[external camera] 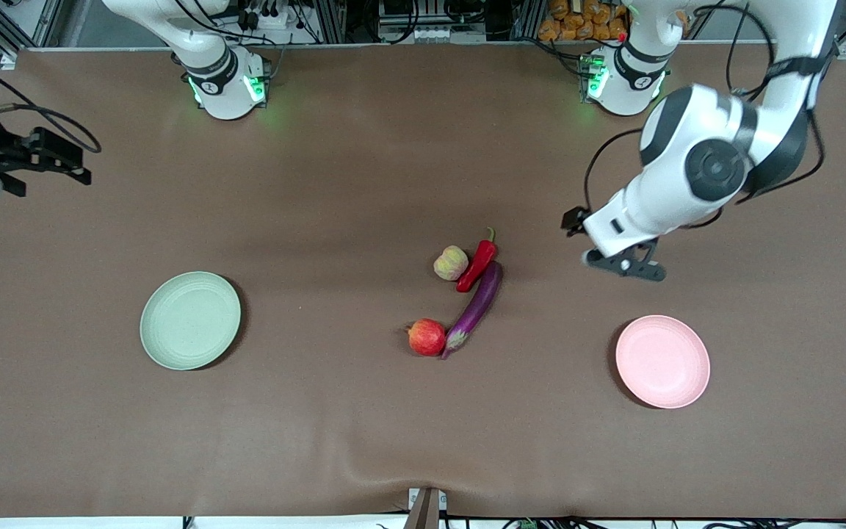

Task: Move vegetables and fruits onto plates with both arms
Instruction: 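Reach the left gripper down and grasp the purple eggplant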

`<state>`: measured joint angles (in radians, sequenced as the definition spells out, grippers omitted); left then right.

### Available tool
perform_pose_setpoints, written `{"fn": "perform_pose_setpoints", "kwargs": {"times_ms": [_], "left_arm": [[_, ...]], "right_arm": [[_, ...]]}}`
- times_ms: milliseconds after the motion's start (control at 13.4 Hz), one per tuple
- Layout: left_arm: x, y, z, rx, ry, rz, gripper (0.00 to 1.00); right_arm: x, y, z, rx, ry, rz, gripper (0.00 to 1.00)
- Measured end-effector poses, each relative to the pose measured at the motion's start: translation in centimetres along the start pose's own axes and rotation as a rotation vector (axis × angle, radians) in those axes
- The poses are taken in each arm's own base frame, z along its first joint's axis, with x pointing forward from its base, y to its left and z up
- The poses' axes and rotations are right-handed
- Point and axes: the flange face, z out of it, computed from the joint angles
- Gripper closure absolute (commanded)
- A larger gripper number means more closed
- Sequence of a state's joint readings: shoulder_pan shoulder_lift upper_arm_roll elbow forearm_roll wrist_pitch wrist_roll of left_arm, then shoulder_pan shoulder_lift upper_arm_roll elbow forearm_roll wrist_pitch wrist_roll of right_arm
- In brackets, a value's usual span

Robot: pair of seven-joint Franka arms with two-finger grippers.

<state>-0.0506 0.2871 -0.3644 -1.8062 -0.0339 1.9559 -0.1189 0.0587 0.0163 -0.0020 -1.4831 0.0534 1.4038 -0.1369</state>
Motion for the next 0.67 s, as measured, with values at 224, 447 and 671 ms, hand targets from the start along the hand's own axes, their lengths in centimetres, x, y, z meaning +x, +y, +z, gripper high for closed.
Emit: {"fn": "perform_pose_setpoints", "kwargs": {"times_ms": [224,447,671], "left_arm": [[4.9,3.4,2.7,0.03,0.021,-0.034,0.0],[8.6,5.7,6.1,0.018,0.061,-0.053,0.0],[10.6,7.5,10.6,-0.012,0.125,-0.024,0.0]], "right_arm": [[-0.2,-3.8,-0.6,-0.009,-0.002,-0.067,0.0],[-0.4,-3.7,-0.9,-0.013,0.0,-0.065,0.0],[-0.5,-1.6,-0.9,-0.035,0.001,-0.029,0.0]]}}
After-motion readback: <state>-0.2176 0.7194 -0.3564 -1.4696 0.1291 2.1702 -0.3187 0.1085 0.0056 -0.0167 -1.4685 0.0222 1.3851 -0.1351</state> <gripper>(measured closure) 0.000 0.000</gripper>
